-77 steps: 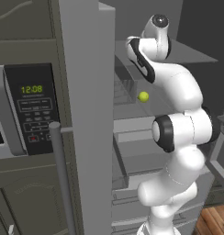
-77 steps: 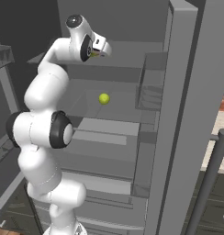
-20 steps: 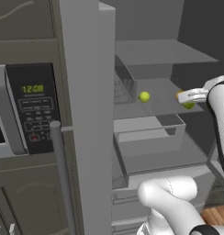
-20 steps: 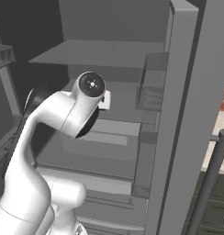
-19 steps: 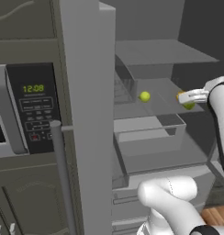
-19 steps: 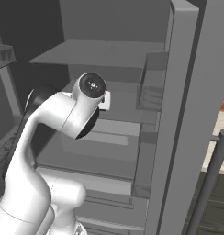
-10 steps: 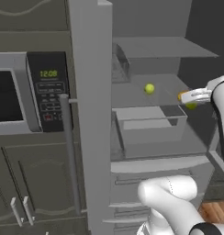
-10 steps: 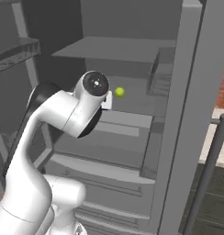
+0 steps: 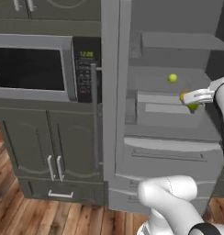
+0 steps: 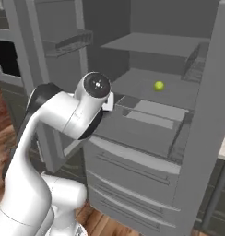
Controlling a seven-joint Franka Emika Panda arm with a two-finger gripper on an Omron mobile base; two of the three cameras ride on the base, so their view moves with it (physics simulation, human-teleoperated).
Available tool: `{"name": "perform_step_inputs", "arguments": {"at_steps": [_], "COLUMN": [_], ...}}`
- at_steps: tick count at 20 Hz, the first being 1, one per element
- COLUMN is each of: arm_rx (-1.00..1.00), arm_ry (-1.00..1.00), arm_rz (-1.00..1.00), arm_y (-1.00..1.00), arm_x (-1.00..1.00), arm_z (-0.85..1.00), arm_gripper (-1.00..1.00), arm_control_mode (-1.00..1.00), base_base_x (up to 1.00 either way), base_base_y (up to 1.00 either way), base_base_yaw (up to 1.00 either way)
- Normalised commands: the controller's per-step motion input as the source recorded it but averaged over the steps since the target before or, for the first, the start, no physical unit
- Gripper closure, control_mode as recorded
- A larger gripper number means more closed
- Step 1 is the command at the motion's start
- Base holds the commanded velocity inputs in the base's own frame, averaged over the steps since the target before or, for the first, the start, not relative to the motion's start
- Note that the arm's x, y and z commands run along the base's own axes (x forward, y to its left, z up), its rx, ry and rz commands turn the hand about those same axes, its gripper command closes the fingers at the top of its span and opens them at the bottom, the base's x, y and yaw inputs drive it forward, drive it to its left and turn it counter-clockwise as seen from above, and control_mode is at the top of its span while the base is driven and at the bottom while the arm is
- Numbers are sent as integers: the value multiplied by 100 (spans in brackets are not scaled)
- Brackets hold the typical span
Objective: Retrieve the mango and pear from the fridge and place them into the bowl on the dining table.
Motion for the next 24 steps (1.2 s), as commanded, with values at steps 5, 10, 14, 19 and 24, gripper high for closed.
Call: {"name": "perform_step_inputs", "arguments": {"at_steps": [5,10,14,19,24], "arm_rx": [0,0,0,0,0], "arm_ry": [0,0,0,0,0], "arm_rz": [0,0,0,0,0], "arm_y": [0,0,0,0,0], "arm_x": [0,0,0,0,0], "arm_z": [0,0,0,0,0], "arm_gripper": [100,100,100,100,100], "arm_control_mode": [100,100,100,100,100], "base_base_x": [-38,-42,-44,-43,-19], "base_base_y": [-1,0,0,0,0], "base_base_yaw": [55,60,58,57,55]}}
